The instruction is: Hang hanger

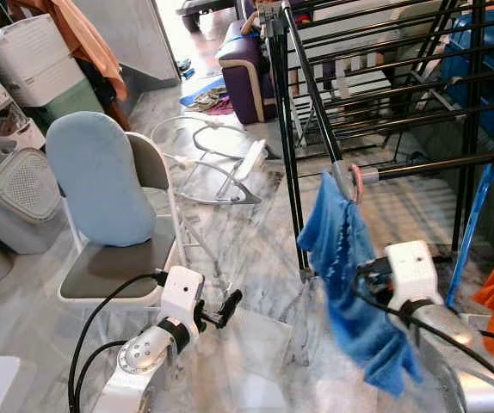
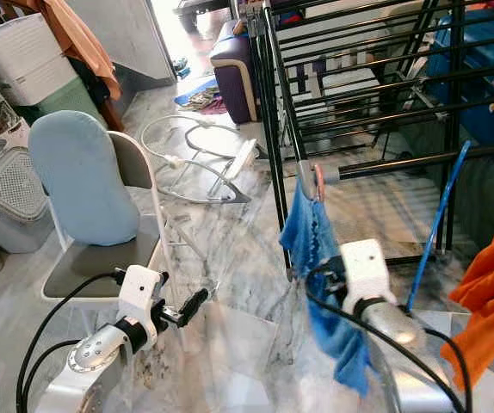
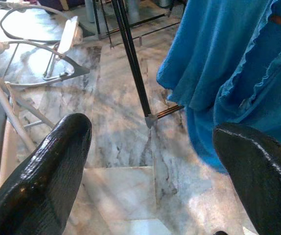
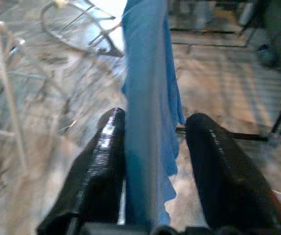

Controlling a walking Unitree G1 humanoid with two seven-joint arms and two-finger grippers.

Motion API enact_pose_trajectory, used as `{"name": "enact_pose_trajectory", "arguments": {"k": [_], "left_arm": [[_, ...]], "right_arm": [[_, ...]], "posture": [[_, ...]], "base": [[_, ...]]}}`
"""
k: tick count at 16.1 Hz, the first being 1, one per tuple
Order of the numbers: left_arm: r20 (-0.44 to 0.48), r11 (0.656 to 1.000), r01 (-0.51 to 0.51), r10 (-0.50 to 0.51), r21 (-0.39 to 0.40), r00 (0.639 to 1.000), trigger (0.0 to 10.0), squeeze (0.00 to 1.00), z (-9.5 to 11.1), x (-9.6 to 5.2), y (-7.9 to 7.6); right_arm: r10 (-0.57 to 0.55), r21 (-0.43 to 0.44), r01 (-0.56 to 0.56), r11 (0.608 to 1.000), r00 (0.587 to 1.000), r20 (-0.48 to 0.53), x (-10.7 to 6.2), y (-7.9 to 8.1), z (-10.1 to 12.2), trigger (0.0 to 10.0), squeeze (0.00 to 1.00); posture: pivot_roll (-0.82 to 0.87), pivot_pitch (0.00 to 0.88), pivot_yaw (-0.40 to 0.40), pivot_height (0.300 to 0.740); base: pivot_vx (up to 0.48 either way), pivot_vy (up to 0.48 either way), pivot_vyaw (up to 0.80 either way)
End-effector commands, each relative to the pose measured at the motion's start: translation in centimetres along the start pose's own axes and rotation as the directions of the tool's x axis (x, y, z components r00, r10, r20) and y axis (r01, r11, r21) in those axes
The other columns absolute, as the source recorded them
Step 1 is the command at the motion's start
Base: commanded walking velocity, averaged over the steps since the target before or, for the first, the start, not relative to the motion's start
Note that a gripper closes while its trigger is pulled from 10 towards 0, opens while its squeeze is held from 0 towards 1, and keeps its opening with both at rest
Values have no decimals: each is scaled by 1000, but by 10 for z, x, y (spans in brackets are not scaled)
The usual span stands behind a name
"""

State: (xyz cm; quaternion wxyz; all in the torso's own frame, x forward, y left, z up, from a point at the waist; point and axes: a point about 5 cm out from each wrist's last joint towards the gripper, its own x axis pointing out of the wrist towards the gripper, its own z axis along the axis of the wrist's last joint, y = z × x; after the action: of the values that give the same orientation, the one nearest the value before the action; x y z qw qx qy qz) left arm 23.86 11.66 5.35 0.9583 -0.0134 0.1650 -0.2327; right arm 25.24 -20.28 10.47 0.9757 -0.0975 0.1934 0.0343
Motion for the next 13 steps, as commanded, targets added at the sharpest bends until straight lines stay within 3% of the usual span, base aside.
{"name": "enact_pose_trajectory", "arguments": {"k": [1, 3, 7, 9, 13], "left_arm": [[-21, 1000, -24, 24, 4, 999, 10000, 0, -3, -1, 6], [-18, 999, -30, 30, 11, 999, 10000, 0, -2, -5, 9], [4, 998, -63, 63, 31, 998, 10000, 0, 1, -15, 19], [69, 994, -110, 109, 15, 992, 10000, 0, 10, -17, 24], [94, 979, -202, 200, 17, 975, 10000, 0, 12, -21, 31]], "right_arm": [[-11, -7, 12, 1000, 999, 53, 0, 0, 9, 10000, 1000], [-57, -37, 63, 997, 991, 125, -4, -8, 19, 10000, 1000], [-101, 8, 102, 995, 966, 239, -12, -15, 31, 10000, 1000], [-116, 19, 116, 993, 948, 297, -19, -10, 35, 10000, 1000], [-88, 35, 80, 996, 936, 341, -18, 0, 39, 10000, 1000]], "posture": [[-195, 0, 166, 740], [-195, 0, 166, 740], [-187, 0, 167, 740], [-184, 0, 168, 740], [-168, 0, 155, 740]], "base": [[0, 0, 0], [0, 0, 0], [0, 0, 0], [0, 0, 0], [0, 0, 0]]}}
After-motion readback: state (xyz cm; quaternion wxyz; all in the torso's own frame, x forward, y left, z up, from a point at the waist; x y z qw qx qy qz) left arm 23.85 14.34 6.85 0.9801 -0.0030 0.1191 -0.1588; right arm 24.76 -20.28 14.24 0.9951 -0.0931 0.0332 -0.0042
